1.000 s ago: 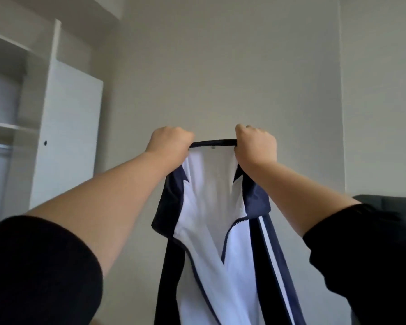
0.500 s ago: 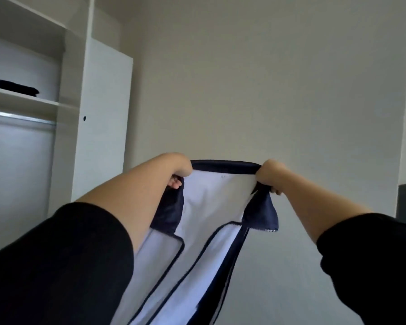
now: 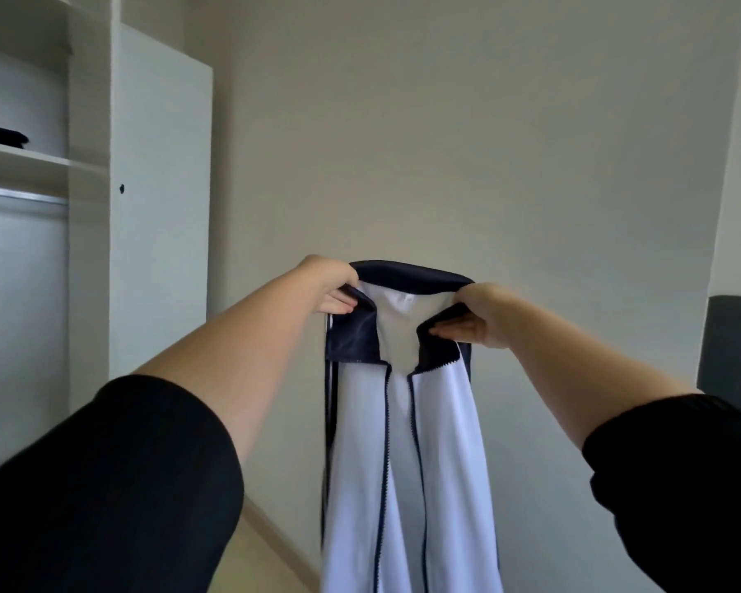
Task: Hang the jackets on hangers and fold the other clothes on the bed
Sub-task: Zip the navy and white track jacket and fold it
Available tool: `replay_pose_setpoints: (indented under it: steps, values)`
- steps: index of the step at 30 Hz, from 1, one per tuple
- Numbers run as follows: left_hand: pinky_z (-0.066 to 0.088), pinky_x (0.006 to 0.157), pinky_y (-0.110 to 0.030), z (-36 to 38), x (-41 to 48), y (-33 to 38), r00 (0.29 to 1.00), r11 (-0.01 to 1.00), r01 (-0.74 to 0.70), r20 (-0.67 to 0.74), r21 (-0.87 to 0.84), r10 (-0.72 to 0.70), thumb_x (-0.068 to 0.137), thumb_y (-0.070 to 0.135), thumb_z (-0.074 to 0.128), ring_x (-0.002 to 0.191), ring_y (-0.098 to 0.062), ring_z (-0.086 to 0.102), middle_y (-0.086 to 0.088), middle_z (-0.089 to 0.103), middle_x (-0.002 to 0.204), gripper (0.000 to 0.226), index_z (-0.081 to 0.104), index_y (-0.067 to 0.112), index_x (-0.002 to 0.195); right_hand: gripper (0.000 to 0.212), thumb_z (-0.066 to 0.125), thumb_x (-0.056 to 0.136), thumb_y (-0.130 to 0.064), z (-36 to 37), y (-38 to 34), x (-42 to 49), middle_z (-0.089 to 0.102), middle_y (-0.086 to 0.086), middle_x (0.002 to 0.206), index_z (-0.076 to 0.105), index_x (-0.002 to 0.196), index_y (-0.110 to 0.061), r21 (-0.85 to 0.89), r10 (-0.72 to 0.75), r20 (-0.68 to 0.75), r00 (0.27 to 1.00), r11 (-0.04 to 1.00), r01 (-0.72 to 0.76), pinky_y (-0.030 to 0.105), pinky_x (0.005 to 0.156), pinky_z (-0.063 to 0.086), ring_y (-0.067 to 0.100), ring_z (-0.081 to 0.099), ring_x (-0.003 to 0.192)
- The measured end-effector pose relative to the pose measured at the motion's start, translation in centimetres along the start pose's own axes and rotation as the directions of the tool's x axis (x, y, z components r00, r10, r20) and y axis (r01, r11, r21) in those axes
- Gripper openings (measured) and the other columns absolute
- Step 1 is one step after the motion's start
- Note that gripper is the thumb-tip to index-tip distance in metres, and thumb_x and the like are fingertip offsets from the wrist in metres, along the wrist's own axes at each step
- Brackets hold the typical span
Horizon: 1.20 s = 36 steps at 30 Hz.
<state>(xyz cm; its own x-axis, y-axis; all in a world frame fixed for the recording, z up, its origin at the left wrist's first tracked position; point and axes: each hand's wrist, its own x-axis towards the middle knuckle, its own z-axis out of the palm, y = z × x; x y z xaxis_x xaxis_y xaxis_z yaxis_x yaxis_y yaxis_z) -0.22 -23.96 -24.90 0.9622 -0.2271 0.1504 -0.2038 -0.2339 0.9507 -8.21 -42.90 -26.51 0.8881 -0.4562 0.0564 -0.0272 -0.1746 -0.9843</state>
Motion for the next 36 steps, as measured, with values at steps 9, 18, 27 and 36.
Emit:
replay_pose_setpoints:
  steps: [9,18,27,36]
  values:
    - [0.045,0.066,-0.029,5.6,0.1,-0.4,0.935,0.777,-0.263,-0.048,0.571,0.351,0.079,0.006,0.068,0.079,-0.024,0.06,-0.011,0.063,0.08,0.009,0.068,0.0,0.085,0.012,0.066,0.079,-0.007,-6.7,1.3,-0.2,0.065,0.015,0.085,0.06,0.084,0.001,-0.616,-0.352,-0.299,0.887,0.781,0.102,0.031,0.064,0.049,0.029,0.063,0.076]
    - [0.031,0.072,-0.034,16.2,-2.2,4.2,0.683,0.645,-0.47,-0.214,0.603,0.698,0.093,0.018,0.055,0.102,-0.031,0.046,-0.012,0.053,0.109,0.013,0.064,0.009,0.09,0.013,0.058,0.089,-0.024,-16.5,0.3,-4.8,0.051,0.001,0.066,0.059,0.085,-0.012,-0.687,-0.543,-0.61,0.577,0.725,-0.044,0.026,0.051,0.033,0.026,0.051,0.065]
    - [0.032,0.066,-0.036,22.1,-8.5,15.3,0.638,0.683,-0.694,-0.244,0.229,0.73,0.097,0.027,0.051,0.094,-0.038,0.057,-0.017,0.063,0.103,0.02,0.05,0.008,0.09,0.015,0.053,0.089,-0.021,-25.9,-5.6,-14.2,0.06,0.004,0.08,0.064,0.094,-0.012,-0.689,-0.645,-0.712,0.276,0.718,-0.097,0.03,0.06,0.04,0.028,0.058,0.076]
    - [0.031,0.064,-0.034,30.7,-16.1,18.8,0.572,0.587,-0.809,-0.201,0.019,0.795,0.097,0.025,0.05,0.082,-0.031,0.052,-0.011,0.059,0.091,0.018,0.05,0.008,0.092,0.012,0.044,0.089,-0.019,-34.2,-4.8,-21.5,0.05,0.001,0.074,0.055,0.084,-0.017,-0.732,-0.759,-0.651,0.002,0.628,-0.264,0.03,0.058,0.026,0.028,0.045,0.069]
